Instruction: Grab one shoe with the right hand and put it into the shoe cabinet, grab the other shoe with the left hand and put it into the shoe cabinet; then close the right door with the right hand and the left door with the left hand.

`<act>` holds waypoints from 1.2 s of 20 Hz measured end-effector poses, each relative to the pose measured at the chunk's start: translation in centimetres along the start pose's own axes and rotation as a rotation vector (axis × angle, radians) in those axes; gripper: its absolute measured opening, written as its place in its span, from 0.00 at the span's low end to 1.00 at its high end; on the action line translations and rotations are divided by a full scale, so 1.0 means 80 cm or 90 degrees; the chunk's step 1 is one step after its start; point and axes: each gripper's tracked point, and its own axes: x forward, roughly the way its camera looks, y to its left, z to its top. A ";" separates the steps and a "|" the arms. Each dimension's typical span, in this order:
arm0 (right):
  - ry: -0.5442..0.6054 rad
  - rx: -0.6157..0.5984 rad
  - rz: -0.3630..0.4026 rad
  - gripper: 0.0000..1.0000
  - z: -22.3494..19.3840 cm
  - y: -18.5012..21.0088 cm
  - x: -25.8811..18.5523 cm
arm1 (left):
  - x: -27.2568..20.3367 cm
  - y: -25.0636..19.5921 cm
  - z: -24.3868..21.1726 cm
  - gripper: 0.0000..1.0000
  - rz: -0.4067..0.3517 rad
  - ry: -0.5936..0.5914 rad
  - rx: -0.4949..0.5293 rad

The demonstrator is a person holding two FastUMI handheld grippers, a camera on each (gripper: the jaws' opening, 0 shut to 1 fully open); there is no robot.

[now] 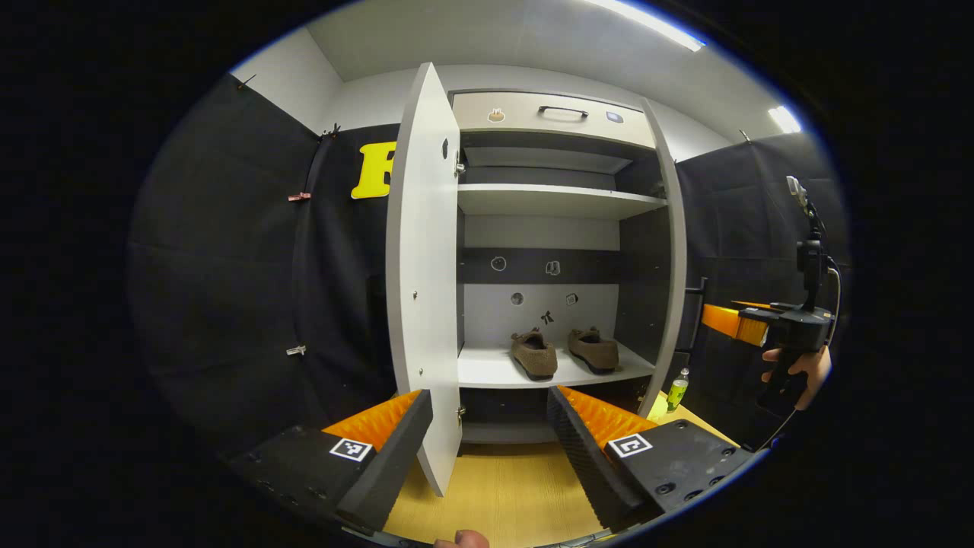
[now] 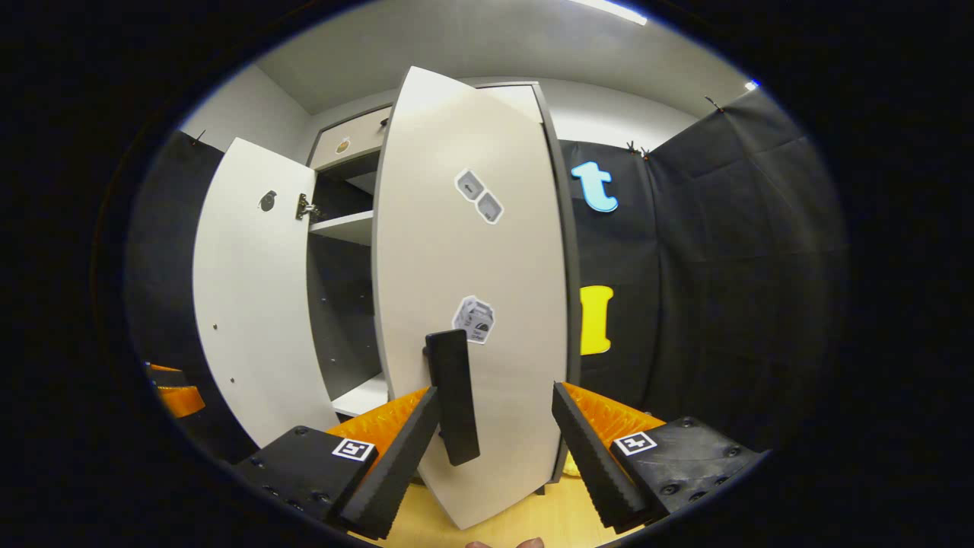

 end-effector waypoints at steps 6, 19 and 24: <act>0.009 0.014 0.057 0.98 -0.006 0.068 -0.006 | 0.006 0.056 -0.005 0.97 0.037 0.005 -0.018; 0.048 -0.005 0.065 0.98 -0.038 0.094 -0.035 | 0.084 0.244 0.003 0.97 0.175 -0.027 0.003; 0.043 -0.009 0.059 0.98 -0.033 0.092 -0.037 | 0.117 0.246 0.006 0.97 0.156 -0.037 0.009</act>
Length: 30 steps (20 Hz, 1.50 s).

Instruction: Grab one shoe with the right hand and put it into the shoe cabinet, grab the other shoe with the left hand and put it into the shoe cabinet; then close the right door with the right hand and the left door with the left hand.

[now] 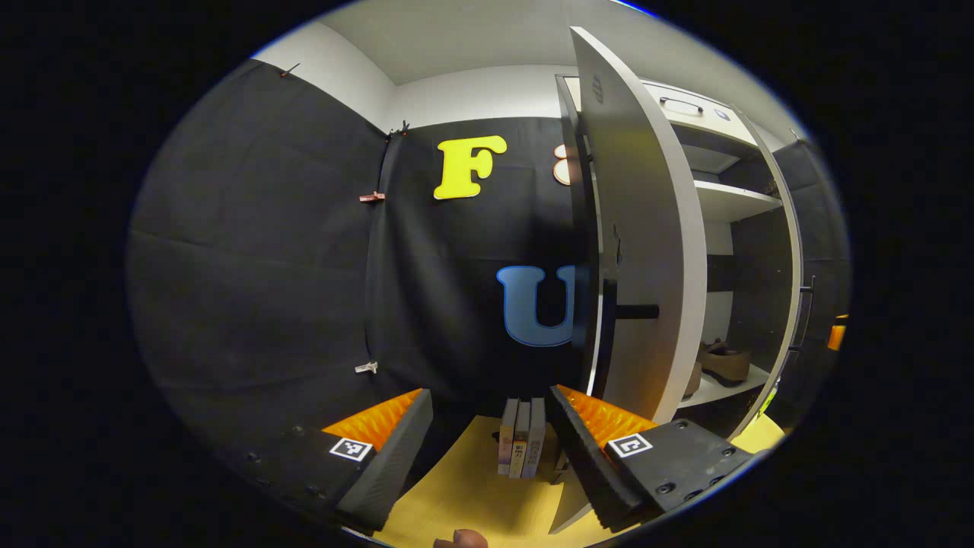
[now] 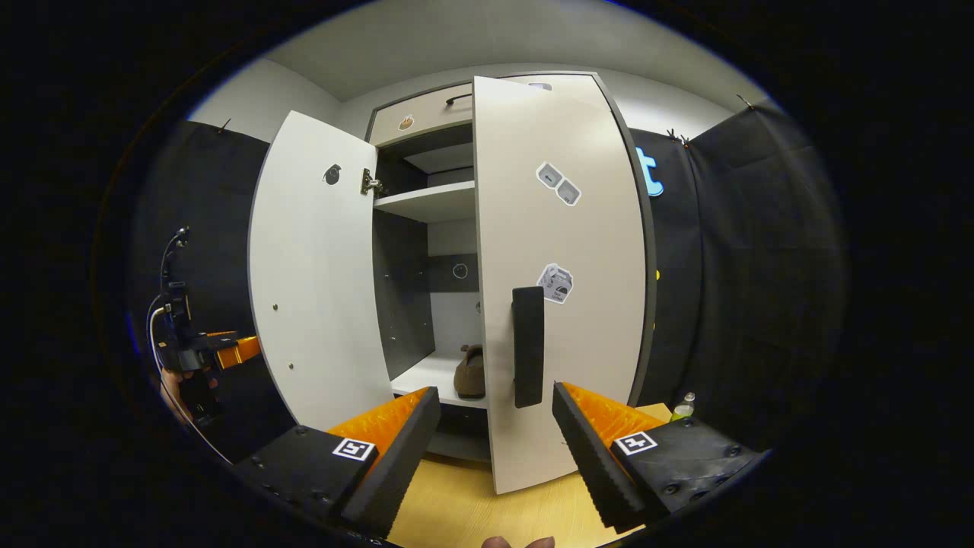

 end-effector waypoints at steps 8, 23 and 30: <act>-0.006 0.006 0.002 0.98 0.004 -0.001 -0.006 | -0.004 -0.028 -0.003 0.92 -0.008 0.011 -0.015; -0.020 0.016 -0.014 0.98 0.024 -0.039 -0.012 | -0.026 -0.167 0.001 0.92 -0.095 0.001 -0.015; -0.023 0.020 -0.015 0.98 0.028 -0.043 -0.011 | -0.019 -0.240 -0.004 0.90 -0.160 0.011 -0.038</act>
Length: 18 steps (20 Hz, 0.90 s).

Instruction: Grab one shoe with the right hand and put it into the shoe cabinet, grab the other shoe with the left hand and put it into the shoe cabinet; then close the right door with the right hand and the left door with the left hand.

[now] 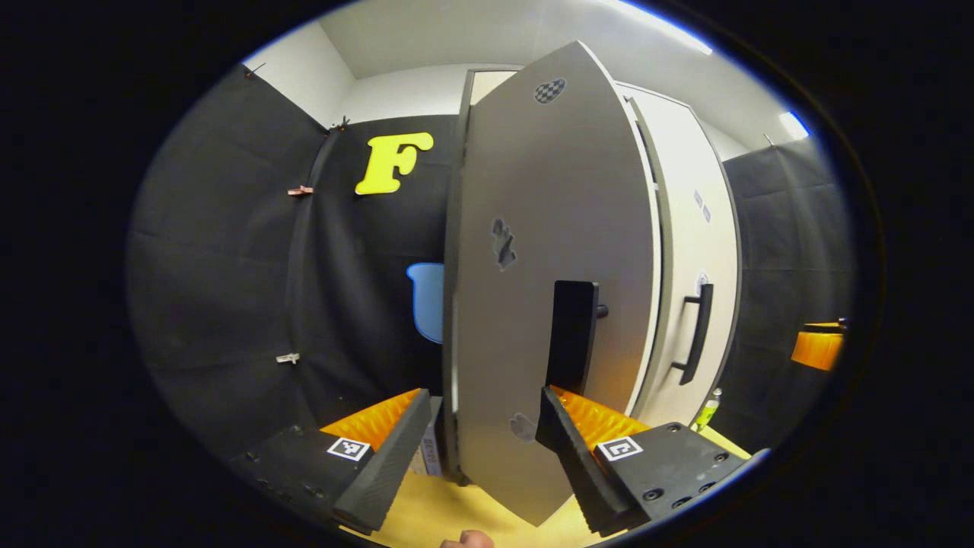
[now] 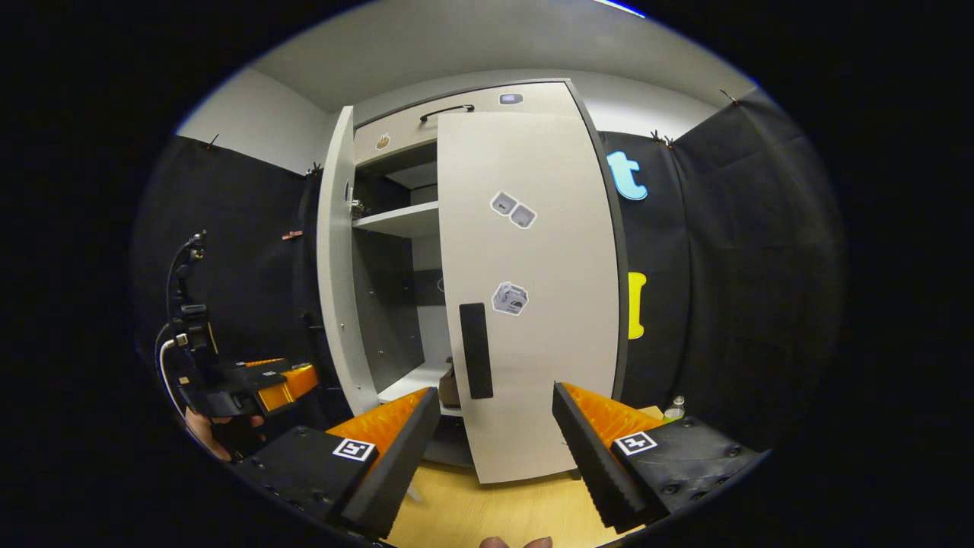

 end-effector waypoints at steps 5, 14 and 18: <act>-0.002 0.002 -0.002 0.98 -0.002 -0.003 0.000 | -0.010 -0.053 -0.004 0.94 -0.044 0.013 0.013; -0.007 -0.019 -0.020 0.98 -0.001 -0.008 -0.006 | -0.067 -0.079 -0.006 0.95 -0.069 0.033 0.027; -0.010 -0.033 -0.027 0.98 -0.002 -0.008 -0.013 | -0.090 -0.076 0.000 0.95 -0.067 0.030 0.026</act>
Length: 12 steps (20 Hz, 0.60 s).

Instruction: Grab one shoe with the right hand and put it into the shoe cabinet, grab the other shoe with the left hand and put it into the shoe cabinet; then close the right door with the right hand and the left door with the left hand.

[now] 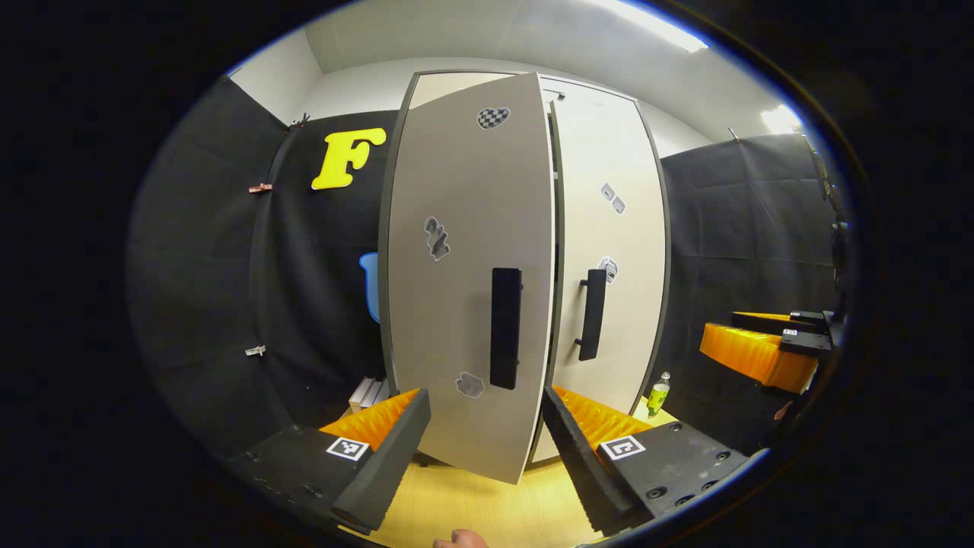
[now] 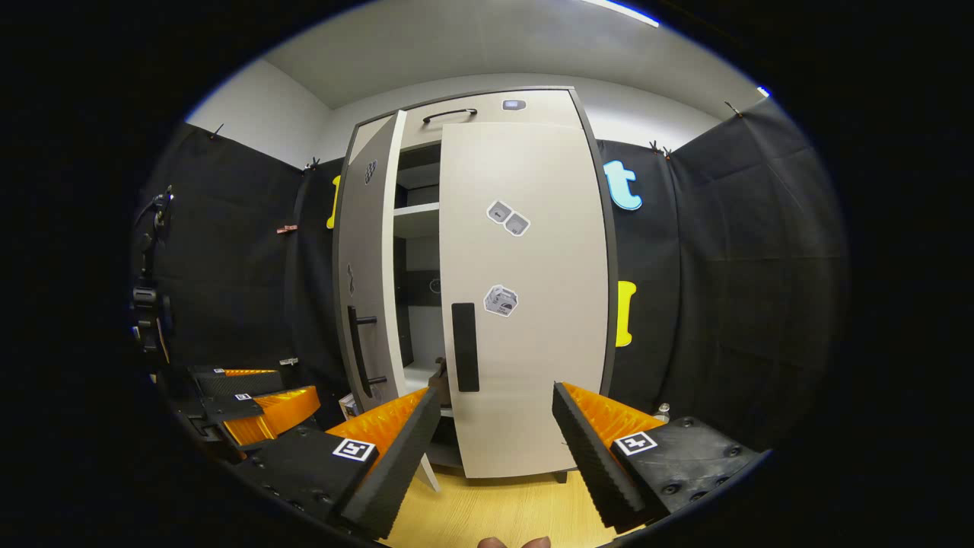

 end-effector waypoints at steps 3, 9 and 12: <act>0.000 -0.002 -0.003 0.98 -0.001 0.001 -0.004 | -0.015 0.003 0.006 0.92 0.008 -0.007 0.002; 0.001 -0.006 -0.003 0.98 -0.002 0.004 -0.011 | -0.032 0.007 0.005 0.95 0.012 -0.006 0.003; 0.001 -0.010 -0.004 0.98 -0.003 0.004 -0.013 | -0.035 0.010 0.001 0.95 0.015 -0.002 -0.003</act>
